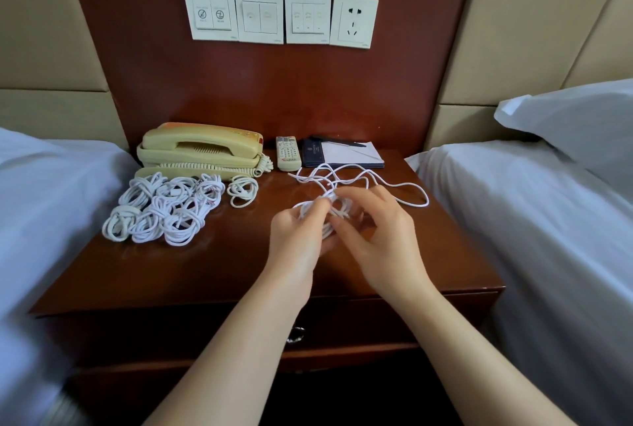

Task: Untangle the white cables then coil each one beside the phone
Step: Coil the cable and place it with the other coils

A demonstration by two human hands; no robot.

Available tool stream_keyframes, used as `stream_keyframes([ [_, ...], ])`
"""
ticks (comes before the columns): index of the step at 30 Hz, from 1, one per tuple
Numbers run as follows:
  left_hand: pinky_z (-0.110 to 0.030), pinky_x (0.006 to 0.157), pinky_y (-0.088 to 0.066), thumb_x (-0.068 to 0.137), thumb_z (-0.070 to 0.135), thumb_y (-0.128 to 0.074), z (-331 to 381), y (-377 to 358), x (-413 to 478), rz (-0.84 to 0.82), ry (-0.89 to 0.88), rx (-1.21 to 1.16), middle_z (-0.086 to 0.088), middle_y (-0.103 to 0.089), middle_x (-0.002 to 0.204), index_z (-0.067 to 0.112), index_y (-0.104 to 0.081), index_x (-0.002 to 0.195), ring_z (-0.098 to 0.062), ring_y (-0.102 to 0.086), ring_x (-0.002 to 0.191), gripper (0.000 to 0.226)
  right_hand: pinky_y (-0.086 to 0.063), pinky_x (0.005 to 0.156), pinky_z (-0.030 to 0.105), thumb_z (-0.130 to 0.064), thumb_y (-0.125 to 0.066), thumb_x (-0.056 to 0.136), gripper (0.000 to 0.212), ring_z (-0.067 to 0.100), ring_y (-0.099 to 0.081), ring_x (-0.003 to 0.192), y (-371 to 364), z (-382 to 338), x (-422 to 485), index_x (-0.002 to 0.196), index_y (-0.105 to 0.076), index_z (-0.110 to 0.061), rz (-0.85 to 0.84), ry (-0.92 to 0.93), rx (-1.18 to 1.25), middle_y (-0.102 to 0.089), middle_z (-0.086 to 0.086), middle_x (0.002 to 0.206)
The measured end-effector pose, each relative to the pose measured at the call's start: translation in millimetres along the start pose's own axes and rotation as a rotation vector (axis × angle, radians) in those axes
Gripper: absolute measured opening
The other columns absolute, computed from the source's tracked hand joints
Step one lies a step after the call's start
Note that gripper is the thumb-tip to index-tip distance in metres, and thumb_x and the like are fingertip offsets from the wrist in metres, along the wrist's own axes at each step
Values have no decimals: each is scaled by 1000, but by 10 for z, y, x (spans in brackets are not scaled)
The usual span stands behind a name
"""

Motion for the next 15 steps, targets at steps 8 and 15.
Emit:
stream_keyframes([
  [8,-22,57,-55,90,16,-55,-3,-81,-59,51,160,-298,-10,-67,87,7,-62,85,-15,-66,74,13,-42,61,19,-15,-68,83,7,12,-53,66,-97,-10,-38,81,-62,-11,179,78,-155,-57,-2,78],
  [15,-25,63,-55,92,20,-56,-7,-49,-25,41,204,-305,-10,-66,89,5,-64,94,-15,-65,78,17,-45,52,32,-17,-53,90,18,22,-54,66,-129,20,5,80,-64,-7,159,251,-397,-59,4,77],
])
Point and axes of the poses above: each hand's wrist, its own x-axis towards the middle knuckle, its own y-axis out of the back of the hand, z = x × y, the point moved 1 cm from there along x, towards the middle knuckle
